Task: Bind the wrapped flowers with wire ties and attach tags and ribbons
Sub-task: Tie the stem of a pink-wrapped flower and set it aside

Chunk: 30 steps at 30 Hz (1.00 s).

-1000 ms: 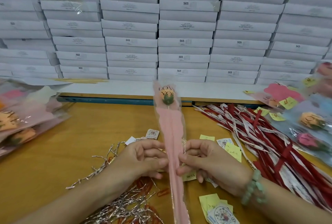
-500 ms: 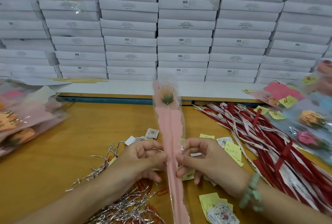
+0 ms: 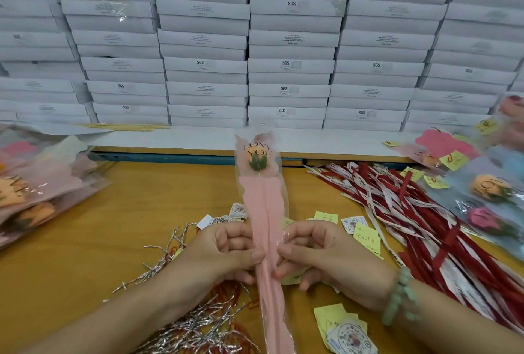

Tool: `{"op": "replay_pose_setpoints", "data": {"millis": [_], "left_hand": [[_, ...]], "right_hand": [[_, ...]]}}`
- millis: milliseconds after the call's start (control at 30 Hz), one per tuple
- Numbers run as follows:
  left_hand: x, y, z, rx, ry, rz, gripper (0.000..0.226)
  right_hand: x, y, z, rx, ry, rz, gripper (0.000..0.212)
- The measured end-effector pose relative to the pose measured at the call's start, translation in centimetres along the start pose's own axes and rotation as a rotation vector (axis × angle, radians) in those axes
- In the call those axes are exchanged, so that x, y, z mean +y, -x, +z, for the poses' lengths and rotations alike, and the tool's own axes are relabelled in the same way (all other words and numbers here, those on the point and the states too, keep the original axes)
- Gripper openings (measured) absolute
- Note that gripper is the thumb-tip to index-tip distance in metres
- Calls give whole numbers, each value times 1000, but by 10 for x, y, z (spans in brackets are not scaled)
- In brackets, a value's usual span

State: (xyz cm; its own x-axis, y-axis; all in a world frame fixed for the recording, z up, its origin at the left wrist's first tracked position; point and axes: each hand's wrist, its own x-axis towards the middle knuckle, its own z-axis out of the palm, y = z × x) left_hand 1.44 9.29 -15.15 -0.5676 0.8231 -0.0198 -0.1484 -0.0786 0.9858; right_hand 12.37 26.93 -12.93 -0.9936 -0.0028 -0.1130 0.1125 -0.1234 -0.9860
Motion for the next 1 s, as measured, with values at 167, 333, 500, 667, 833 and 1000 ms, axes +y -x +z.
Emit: {"op": "replay_pose_setpoints", "data": {"millis": [167,333,500,667,833,1000], "left_hand": [[-1,0,-1,-10,-14,19,44],[0,1,-2,-20,-29,54,51],[1,2,-1,-50,-45,81,47],[0,2,-1,-31,-32,81,50],[0,2,-1,-37,-54,77,47],[-1,4,1,-42,-92,71,31]], "right_hand": [[0,0,-4,-41,-141,93,15],[0,-1,0,-41,-180,93,11],[1,0,5,-46,-172,76,18],[1,2,9,-24,-131,71,32],[0,4,14,34,-104,50,38],[-1,5,16,129,-24,12,33]]}}
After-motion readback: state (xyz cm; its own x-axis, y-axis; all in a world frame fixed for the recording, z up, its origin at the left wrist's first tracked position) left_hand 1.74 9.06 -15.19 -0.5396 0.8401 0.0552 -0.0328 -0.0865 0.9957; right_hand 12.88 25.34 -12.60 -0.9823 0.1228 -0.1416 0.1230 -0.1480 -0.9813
